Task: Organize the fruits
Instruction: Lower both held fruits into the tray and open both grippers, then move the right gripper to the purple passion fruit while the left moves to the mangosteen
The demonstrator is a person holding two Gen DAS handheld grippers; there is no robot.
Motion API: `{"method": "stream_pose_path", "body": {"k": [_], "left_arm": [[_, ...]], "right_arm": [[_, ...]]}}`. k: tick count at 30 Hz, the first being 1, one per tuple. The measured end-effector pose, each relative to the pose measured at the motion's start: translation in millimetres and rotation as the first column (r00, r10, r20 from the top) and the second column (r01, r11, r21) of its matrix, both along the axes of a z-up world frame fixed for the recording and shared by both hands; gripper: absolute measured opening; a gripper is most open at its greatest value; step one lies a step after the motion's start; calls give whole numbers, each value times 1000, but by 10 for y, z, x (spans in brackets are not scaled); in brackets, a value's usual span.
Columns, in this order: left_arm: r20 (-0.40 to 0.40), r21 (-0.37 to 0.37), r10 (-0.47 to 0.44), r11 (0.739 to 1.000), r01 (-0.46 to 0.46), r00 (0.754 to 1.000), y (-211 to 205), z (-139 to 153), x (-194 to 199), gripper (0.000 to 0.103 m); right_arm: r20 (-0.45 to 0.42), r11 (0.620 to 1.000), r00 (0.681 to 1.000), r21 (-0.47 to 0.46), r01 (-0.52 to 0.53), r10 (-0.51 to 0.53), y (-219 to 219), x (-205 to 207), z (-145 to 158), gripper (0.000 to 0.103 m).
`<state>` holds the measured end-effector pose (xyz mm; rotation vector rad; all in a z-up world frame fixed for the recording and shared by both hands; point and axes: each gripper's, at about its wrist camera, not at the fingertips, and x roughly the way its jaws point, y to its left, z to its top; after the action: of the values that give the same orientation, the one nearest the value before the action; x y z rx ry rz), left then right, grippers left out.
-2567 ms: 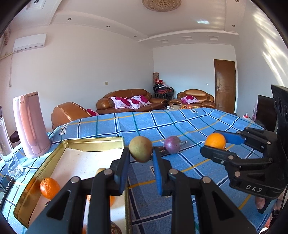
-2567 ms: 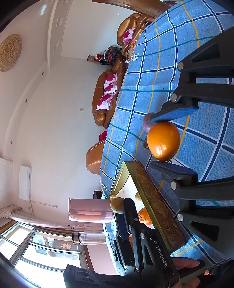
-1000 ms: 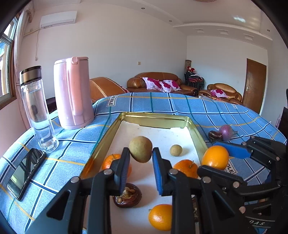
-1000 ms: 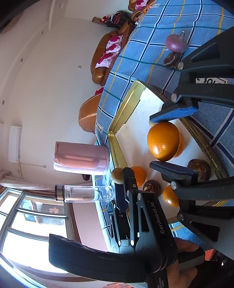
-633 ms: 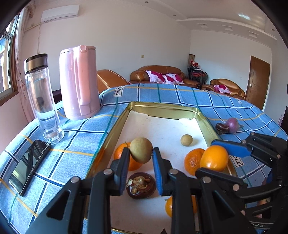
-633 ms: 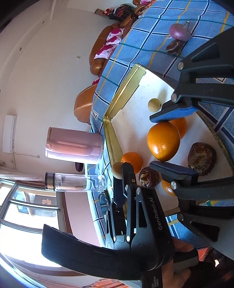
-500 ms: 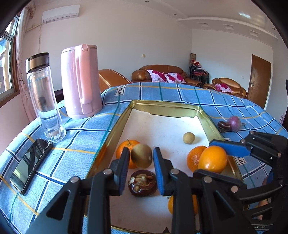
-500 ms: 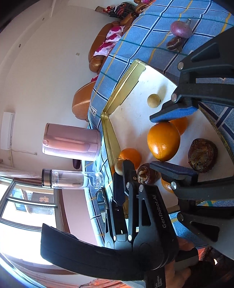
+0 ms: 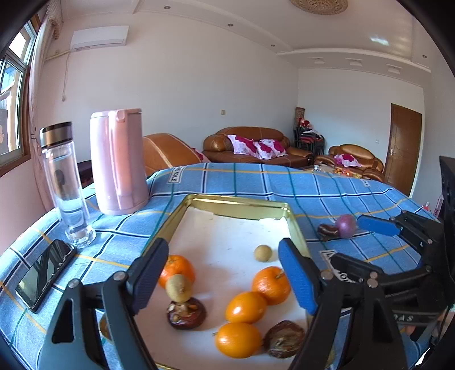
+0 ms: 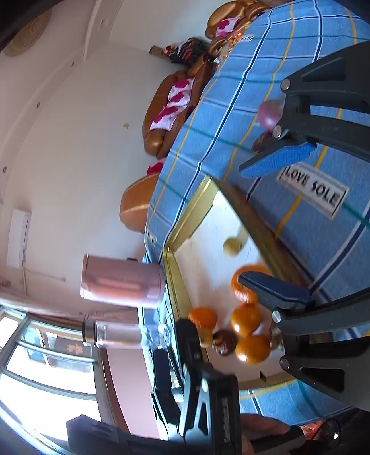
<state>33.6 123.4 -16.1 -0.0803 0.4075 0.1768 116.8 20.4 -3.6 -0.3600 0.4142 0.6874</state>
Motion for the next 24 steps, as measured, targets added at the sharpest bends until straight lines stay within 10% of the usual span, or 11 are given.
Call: {"method": "stream_pose_path", "body": {"k": [10,24], "left_arm": [[32,12,-142,990,142,989,-875,213,319,99],[-30,3,0,1000,0,1000,-1099,128,1326,100]], "right_arm": [[-100,956,954,56,289,-282,-876,659,6,75],[-325,928,897,117,354,-301,-1006,1386,-238,75]]}}
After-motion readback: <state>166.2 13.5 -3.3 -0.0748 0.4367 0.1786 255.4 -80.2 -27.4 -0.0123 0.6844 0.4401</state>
